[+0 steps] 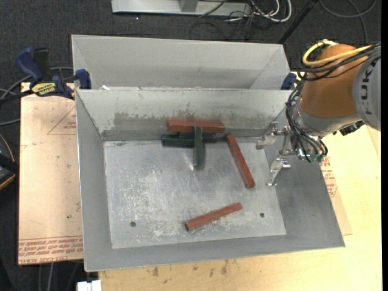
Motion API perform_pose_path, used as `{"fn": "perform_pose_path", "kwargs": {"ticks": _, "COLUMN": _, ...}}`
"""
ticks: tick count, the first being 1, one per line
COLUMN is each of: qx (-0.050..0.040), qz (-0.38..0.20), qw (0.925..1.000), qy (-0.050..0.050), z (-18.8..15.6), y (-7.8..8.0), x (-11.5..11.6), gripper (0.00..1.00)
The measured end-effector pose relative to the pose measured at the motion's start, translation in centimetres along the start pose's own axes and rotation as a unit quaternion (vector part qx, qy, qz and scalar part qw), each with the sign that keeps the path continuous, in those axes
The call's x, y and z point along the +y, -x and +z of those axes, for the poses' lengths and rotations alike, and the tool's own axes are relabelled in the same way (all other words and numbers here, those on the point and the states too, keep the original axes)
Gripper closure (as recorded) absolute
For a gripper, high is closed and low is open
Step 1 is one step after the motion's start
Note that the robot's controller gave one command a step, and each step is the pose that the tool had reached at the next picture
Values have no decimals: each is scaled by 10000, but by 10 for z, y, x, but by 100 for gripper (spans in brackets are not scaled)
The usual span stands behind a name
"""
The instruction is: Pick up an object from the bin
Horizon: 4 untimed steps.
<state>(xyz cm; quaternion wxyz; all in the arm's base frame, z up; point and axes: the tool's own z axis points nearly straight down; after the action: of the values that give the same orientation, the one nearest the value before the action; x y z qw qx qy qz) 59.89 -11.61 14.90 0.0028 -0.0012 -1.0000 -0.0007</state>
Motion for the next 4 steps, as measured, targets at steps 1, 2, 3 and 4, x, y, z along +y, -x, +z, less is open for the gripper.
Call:
{"fn": "perform_pose_path", "kwargs": {"ticks": 1, "qx": -37, "qz": -9, "qw": 10000, "qy": -6, "z": -4, "y": 2, "x": 0, "gripper": 0}}
{"fn": "perform_pose_path", "kwargs": {"ticks": 2, "qx": -57, "qz": -162, "qw": 9999, "qy": -13, "z": 30, "y": -48, "x": 39, "gripper": 0}}
{"fn": "perform_pose_path", "kwargs": {"ticks": 3, "qx": -3, "qz": -241, "qw": 9997, "qy": 14, "z": 58, "y": -58, "x": 51, "gripper": 0}}
{"fn": "perform_pose_path", "kwargs": {"ticks": 4, "qx": -106, "qz": -1082, "qw": 9941, "qy": -13, "z": 69, "y": -100, "x": 102, "gripper": 100}}
